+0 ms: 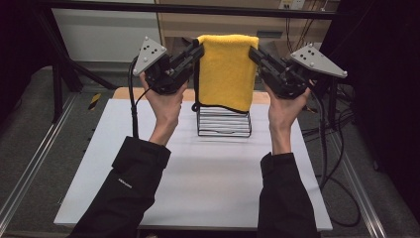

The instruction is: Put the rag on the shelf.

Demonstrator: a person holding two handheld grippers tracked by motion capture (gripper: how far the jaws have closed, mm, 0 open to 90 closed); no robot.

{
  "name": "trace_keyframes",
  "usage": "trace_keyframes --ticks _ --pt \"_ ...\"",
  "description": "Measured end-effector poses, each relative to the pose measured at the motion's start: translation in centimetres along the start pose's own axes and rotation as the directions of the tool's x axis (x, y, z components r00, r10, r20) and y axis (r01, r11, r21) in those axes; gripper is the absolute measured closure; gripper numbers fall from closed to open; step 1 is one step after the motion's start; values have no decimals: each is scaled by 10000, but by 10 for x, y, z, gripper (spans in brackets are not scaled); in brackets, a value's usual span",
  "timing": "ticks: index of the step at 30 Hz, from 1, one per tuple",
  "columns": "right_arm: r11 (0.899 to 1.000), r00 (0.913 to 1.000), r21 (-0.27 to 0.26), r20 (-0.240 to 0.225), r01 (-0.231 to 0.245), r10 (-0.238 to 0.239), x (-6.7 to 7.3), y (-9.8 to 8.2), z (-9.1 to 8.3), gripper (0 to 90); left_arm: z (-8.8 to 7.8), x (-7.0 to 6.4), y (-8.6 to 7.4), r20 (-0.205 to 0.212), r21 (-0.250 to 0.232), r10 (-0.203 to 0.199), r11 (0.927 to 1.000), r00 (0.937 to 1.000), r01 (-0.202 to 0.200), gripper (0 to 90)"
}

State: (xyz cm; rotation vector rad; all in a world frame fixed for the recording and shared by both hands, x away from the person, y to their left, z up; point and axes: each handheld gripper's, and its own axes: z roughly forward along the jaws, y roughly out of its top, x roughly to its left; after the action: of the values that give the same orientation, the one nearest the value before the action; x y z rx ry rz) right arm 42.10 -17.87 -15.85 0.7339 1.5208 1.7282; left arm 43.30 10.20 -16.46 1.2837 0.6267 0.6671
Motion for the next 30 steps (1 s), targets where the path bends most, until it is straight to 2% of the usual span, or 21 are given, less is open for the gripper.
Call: trace_keyframes --ticks 19,23,30 --pt "9999 9999 -56 80 -90 90 -17 11 23 829 23 11 19 -286 113 488 9988 9984 -485 796" --pt "10000 9999 -84 115 -32 33 -21 16 28 829 28 13 23 -246 63 352 9994 9991 -351 796" --pt "9999 9998 -126 200 -33 36 -29 22 37 829 39 17 30 -285 92 682 9976 9973 -679 795"
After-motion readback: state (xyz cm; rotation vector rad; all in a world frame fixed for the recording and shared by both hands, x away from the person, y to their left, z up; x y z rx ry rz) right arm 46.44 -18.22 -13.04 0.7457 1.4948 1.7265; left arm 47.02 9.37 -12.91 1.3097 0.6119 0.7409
